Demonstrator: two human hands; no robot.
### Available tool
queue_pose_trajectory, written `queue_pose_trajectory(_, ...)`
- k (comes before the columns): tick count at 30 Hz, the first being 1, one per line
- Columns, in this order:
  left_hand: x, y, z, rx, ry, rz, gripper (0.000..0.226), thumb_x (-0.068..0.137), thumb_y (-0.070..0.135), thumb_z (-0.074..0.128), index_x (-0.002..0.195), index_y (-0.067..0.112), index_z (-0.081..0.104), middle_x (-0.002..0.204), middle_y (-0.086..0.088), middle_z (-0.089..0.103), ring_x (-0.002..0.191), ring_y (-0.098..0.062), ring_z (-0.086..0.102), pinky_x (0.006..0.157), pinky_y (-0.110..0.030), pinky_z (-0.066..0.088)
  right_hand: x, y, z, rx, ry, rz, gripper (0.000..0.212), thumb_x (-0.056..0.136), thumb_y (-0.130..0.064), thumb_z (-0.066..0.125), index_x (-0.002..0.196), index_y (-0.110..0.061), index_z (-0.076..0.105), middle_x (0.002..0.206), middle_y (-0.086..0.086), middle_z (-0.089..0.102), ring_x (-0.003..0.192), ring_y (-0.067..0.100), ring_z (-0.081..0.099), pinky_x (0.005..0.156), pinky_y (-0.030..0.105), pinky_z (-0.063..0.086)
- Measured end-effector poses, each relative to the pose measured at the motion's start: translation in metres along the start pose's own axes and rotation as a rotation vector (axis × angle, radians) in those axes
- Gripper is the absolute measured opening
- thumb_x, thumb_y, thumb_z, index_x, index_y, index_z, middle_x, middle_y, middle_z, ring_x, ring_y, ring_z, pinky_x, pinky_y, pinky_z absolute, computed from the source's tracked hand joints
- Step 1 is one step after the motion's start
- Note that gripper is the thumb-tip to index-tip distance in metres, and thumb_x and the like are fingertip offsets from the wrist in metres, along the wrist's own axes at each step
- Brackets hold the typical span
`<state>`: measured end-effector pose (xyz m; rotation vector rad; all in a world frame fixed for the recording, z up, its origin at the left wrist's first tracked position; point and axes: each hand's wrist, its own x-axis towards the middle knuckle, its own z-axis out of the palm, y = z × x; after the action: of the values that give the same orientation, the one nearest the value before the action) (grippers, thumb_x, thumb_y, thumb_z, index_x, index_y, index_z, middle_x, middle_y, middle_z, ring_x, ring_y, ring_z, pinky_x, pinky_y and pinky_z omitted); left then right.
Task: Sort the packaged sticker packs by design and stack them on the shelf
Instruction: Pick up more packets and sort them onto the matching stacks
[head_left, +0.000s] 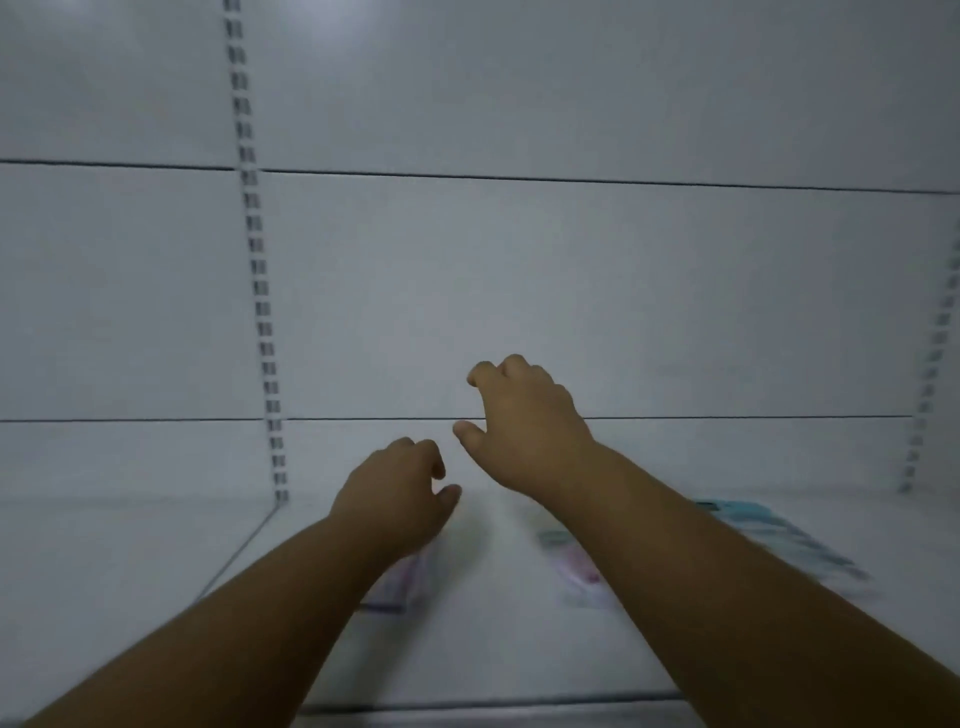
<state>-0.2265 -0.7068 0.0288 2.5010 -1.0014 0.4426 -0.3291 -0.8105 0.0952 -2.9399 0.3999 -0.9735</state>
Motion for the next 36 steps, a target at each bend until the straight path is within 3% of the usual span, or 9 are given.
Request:
queue_pose_trajectory(8,-0.142,-0.238,-0.115,0.185,0.038,-0.236,0.034,0.087,0.051,0.058,0.111,0.025,0.059,0.106,0.004,0.062,0.091,-0.013,0.059,0.084,-0.032,0.054,0.005,-0.264,0.049,0.125,-0.087,-0.202,0.052,0.089,-0.047,0.055,0.132,-0.019,0.045,0.127,0.01,0.05,0.112,0.029,0.05,0.094,0.043,0.044)
queue_pose_trajectory(15,-0.19,-0.37,-0.17,0.194,0.053,-0.353,0.035,0.087,0.051,0.057,0.111,0.025,0.06,0.11,0.003,0.064,0.097,-0.016,0.06,0.087,-0.036,0.053,0.023,-0.411,0.077,0.188,-0.133,-0.279,0.052,0.089,-0.048,0.054,0.131,-0.019,0.046,0.127,0.01,0.05,0.113,0.03,0.05,0.094,0.044,0.043)
queue_pose_trajectory(28,-0.148,-0.555,-0.194,0.273,0.049,-0.453,0.033,0.091,0.046,0.051,0.112,0.023,0.058,0.113,-0.004,0.062,0.104,-0.025,0.058,0.088,-0.039,0.051,0.1,-0.538,0.16,0.207,-0.227,-0.286,0.049,0.089,-0.048,0.055,0.129,-0.02,0.048,0.126,0.009,0.052,0.114,0.03,0.052,0.094,0.043,0.046)
queue_pose_trajectory(32,-0.122,-0.596,-0.199,0.221,-0.065,-0.352,0.032,0.091,0.044,0.055,0.117,0.027,0.055,0.119,-0.002,0.062,0.106,-0.023,0.057,0.091,-0.039,0.05,0.108,-0.563,0.177,0.195,-0.226,-0.216,0.048,0.09,-0.047,0.055,0.129,-0.021,0.049,0.125,0.007,0.053,0.113,0.029,0.052,0.094,0.042,0.046)
queue_pose_trajectory(36,-0.089,-0.618,-0.199,0.213,-0.263,-0.252,0.047,0.088,0.052,0.056,0.127,0.026,0.051,0.127,-0.005,0.06,0.112,-0.025,0.056,0.097,-0.039,0.046,0.101,-0.567,0.192,0.145,-0.238,-0.074,0.047,0.09,-0.047,0.054,0.129,-0.022,0.05,0.126,0.006,0.054,0.112,0.027,0.053,0.094,0.043,0.046)
